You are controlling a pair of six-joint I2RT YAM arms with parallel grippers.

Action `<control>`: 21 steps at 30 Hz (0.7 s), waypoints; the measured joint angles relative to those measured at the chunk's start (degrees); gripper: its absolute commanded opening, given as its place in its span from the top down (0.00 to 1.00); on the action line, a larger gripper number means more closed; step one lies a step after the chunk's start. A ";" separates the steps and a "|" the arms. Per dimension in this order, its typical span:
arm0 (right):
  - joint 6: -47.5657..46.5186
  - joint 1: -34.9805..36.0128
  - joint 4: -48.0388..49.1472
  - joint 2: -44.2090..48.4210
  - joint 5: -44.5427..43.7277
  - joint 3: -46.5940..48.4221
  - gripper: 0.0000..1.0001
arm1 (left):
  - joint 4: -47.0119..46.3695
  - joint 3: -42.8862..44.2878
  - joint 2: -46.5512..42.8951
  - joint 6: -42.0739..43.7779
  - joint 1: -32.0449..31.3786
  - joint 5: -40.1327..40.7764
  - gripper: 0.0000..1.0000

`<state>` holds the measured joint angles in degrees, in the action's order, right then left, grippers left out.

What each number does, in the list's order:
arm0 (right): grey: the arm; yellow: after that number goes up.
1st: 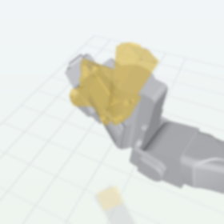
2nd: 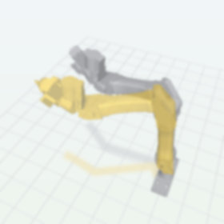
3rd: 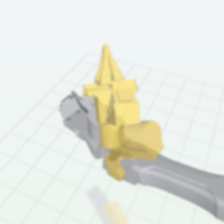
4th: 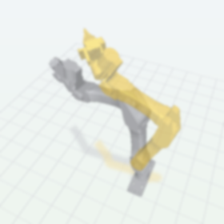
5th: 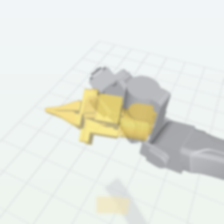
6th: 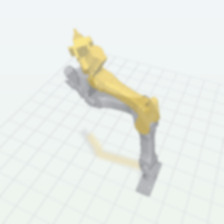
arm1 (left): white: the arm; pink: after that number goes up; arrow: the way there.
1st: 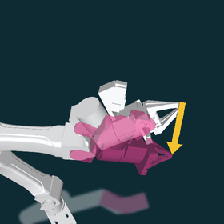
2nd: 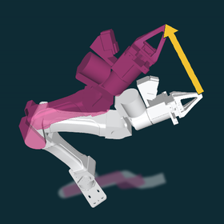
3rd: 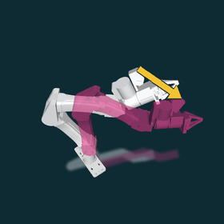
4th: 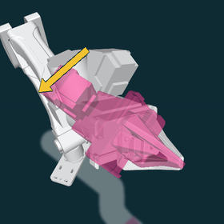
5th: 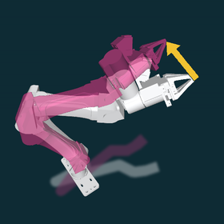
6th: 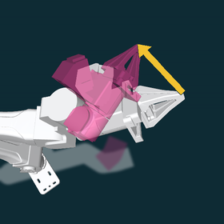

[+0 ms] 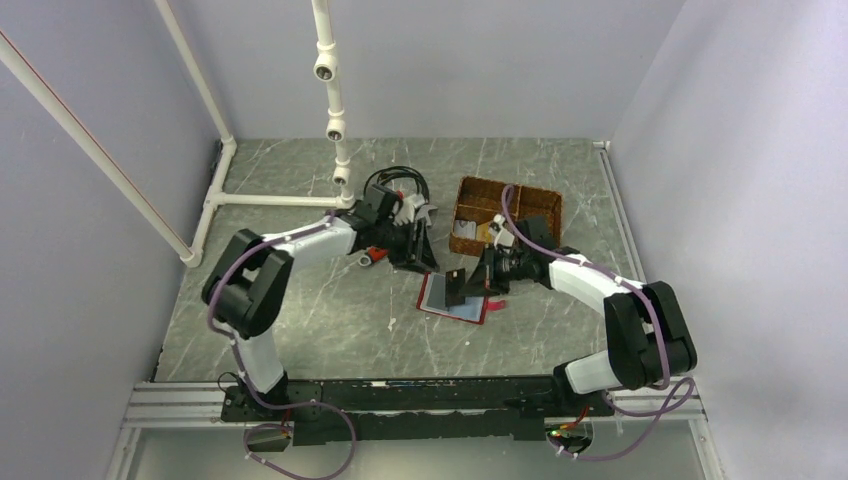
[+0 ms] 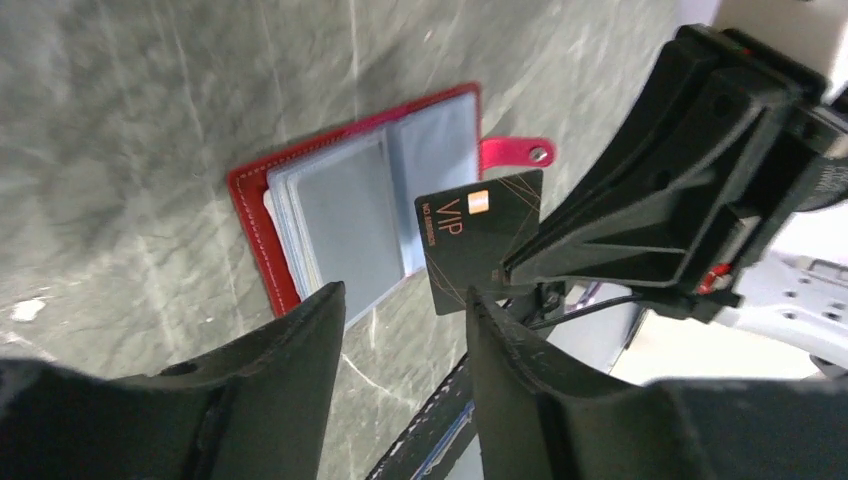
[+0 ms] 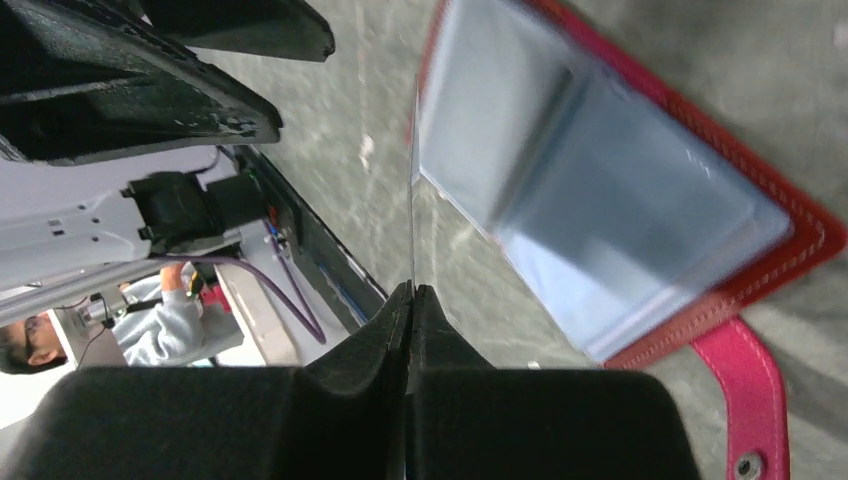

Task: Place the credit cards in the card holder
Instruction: Pick up the credit card from the storage box, then insert the credit card into the card slot.

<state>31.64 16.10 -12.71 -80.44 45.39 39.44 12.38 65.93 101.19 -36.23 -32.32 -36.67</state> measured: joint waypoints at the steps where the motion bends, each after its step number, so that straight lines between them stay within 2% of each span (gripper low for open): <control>1: -0.07 0.35 -0.39 -0.35 -0.04 -0.87 1.00 | 0.33 0.13 1.27 0.72 -0.94 0.31 0.39; 4: -0.22 0.44 -1.92 -0.66 -0.35 -3.69 1.00 | 2.45 1.25 5.40 2.32 -3.56 2.14 0.34; 8: -0.59 0.20 -3.26 -0.59 -0.44 -5.79 1.00 | 4.46 1.51 8.20 3.58 -4.66 4.74 0.34; 14: -0.57 -1.11 -3.02 -0.52 -0.11 -8.11 1.00 | 4.44 1.20 8.55 3.65 -4.66 7.10 0.42; 21: -0.09 -1.29 0.11 -2.12 0.98 -8.85 1.00 | 4.57 1.16 9.18 3.34 -4.52 8.74 0.58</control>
<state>31.55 14.81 -12.60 -82.56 46.37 30.59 16.95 67.09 110.37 -32.88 -36.84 -27.92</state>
